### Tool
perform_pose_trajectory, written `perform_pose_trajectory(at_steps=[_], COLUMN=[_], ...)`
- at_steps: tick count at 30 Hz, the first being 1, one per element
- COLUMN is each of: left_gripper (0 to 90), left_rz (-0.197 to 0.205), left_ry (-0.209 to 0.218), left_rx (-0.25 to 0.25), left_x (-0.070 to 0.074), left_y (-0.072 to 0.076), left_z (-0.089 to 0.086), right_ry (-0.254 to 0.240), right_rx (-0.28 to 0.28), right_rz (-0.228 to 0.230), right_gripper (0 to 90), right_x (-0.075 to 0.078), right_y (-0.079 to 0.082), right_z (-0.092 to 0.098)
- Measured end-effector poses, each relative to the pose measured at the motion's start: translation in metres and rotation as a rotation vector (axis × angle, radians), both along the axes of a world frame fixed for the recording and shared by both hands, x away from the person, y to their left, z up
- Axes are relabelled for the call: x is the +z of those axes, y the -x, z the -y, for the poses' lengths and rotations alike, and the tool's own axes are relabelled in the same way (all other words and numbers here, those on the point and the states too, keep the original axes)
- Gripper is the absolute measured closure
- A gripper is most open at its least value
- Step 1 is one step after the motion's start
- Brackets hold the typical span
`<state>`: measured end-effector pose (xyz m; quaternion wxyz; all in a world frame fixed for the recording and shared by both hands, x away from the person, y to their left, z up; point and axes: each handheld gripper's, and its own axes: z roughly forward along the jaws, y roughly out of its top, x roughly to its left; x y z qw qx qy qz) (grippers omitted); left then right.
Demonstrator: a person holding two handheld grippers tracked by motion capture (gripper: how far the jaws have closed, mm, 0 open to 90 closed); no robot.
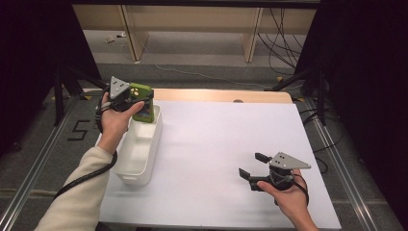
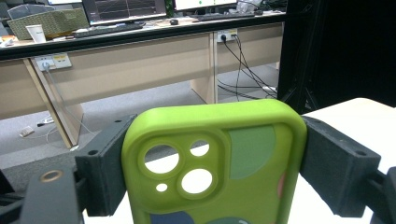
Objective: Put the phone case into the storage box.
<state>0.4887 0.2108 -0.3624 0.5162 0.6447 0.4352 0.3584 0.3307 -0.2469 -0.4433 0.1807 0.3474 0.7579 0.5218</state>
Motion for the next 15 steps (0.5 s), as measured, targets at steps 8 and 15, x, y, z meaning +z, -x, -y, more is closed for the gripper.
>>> perform_pose_trajectory(at_steps=[8, 15], left_gripper=[17.4, 17.4], left_rz=[-0.006, -0.014], left_ry=[0.004, 0.001], left_rx=[0.005, 0.005], left_x=[-0.0039, -0.0064], left_y=[-0.0027, -0.0056], left_z=[-0.001, -0.0008], right_ry=[-0.001, -0.001], right_rx=[0.002, 0.002], right_rz=[0.0, 0.0], right_gripper=[16.0, 16.0], right_x=[0.0, 0.0], right_y=[-0.0001, -0.0001], right_z=[-0.0003, 0.0001])
